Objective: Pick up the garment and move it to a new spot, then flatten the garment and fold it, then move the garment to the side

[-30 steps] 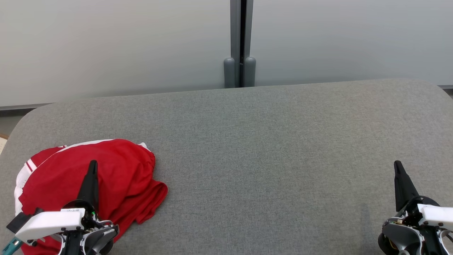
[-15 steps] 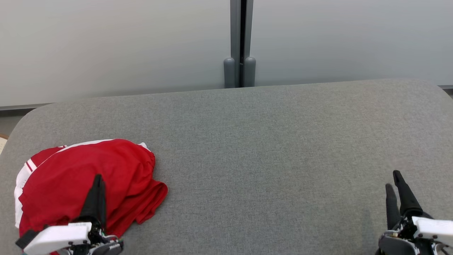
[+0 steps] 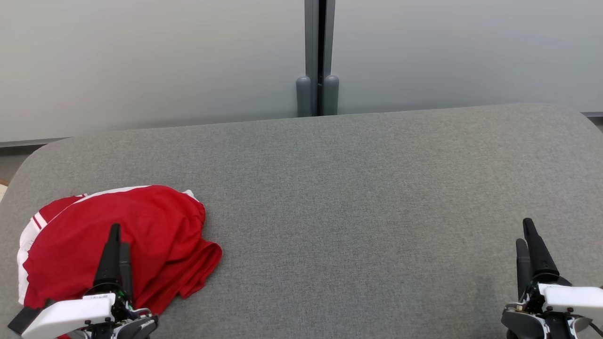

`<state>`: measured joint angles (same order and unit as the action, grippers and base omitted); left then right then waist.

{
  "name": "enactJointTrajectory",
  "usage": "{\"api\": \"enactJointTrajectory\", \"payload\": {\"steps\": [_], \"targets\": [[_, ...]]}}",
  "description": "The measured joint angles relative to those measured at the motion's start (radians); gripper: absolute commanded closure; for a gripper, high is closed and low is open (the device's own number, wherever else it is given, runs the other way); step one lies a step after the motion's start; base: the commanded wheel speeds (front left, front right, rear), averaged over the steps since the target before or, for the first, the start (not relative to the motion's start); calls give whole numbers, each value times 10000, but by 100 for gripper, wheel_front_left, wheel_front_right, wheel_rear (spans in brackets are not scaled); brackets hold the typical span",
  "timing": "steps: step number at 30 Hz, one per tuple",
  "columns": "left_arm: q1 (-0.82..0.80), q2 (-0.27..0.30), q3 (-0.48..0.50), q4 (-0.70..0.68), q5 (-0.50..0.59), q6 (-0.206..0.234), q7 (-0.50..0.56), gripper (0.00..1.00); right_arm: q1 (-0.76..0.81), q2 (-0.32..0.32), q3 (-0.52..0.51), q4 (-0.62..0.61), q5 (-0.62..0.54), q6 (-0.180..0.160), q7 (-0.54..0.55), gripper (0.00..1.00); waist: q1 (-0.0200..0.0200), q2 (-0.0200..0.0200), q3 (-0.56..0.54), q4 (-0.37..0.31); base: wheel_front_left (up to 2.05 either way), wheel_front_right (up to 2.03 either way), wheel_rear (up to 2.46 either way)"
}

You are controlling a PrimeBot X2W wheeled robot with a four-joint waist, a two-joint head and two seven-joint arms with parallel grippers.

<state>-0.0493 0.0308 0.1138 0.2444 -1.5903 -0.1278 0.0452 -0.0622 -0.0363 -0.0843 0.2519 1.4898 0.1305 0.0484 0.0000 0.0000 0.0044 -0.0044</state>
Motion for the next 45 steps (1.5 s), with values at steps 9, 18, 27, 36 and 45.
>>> {"api": "enactJointTrajectory", "payload": {"steps": [9,18,27,36,45], "targets": [[-4,15,219,-364,648,0,-387,0,-121,-8,-21,-516,-1939,0,-387,0,0,0,29,-20,0,0,0],[-140,44,382,-945,1870,-2,-736,0,-258,-19,59,-1384,-4274,0,-742,0,0,0,60,4,0,0,0],[-212,71,301,-1873,3756,-2,-1064,0,-446,-27,435,-1914,-6654,0,-1039,0,0,0,79,-2,0,0,0],[-192,94,-194,-2360,6126,-2,-1363,0,-564,-169,1085,-2525,-9216,0,-1377,0,0,0,110,-8,0,0,0],[-131,104,-1053,-2429,8485,15,-1639,0,-541,-274,1590,-2477,-11003,0,-1638,0,0,0,167,-51,0,0,0]]}}
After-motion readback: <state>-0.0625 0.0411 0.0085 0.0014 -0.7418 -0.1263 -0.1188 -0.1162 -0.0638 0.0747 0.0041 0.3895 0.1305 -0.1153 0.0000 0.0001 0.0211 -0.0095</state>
